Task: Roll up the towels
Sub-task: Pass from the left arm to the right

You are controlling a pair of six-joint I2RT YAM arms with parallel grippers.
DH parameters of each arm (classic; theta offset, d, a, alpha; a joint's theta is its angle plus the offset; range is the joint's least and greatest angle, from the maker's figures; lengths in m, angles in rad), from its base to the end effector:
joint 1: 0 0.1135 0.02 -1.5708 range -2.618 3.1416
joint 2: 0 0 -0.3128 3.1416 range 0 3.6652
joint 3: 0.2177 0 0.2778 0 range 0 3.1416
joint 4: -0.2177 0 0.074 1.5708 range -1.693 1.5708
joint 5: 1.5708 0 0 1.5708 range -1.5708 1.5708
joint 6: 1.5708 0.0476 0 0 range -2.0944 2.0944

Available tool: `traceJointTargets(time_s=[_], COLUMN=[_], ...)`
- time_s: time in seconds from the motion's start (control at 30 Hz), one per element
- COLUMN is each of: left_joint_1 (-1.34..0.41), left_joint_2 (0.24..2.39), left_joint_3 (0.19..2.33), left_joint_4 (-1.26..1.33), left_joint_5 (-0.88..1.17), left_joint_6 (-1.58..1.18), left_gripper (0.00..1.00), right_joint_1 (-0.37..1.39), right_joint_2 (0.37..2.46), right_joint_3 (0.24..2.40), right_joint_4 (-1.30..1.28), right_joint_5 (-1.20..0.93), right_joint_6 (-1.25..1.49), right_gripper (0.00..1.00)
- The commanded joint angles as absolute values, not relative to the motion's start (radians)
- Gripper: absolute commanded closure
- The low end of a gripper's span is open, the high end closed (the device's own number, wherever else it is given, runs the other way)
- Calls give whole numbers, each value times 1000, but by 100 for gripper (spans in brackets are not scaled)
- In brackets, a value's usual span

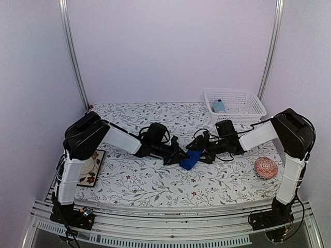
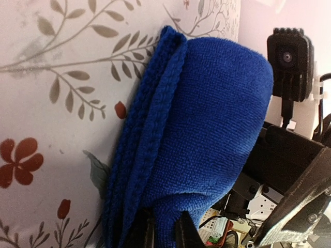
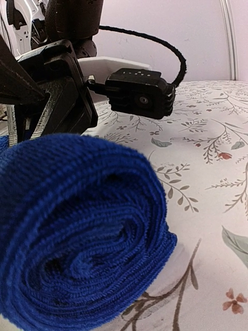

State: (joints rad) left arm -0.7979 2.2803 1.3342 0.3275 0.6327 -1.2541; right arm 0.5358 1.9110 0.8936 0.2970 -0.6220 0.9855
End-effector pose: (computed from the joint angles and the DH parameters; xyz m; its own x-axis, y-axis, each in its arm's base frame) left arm 0.3448 -0.3938 0.1007 -0.9943 -0.0780 0.0721 -0.1002 0.4624 -0.8810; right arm 0.3321 0.2294 0.1348 -0.9731 0.2101 -0.0948 0.0356 0.5433 0.8388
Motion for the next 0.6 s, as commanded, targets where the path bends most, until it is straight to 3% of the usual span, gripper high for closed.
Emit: traceJointTargets(time_s=[0.0, 0.27, 0.57], left_joint_1=[-793, -796, -781], left_joint_2=[2374, 2375, 2388], left_joint_3=[1262, 1283, 1262], left_joint_4=[291, 268, 327], left_joint_5=[590, 571, 592], left_joint_6=[-1331, -1309, -1336], left_gripper=[100, 100, 99], right_joint_1=[538, 516, 514], right_joint_2=[1981, 2019, 2055], right_joint_3=[899, 941, 981], right_joint_4=[270, 265, 258], right_joint_5=[-684, -722, -771], right_joint_6=[955, 924, 882], right_gripper=[16, 33, 33])
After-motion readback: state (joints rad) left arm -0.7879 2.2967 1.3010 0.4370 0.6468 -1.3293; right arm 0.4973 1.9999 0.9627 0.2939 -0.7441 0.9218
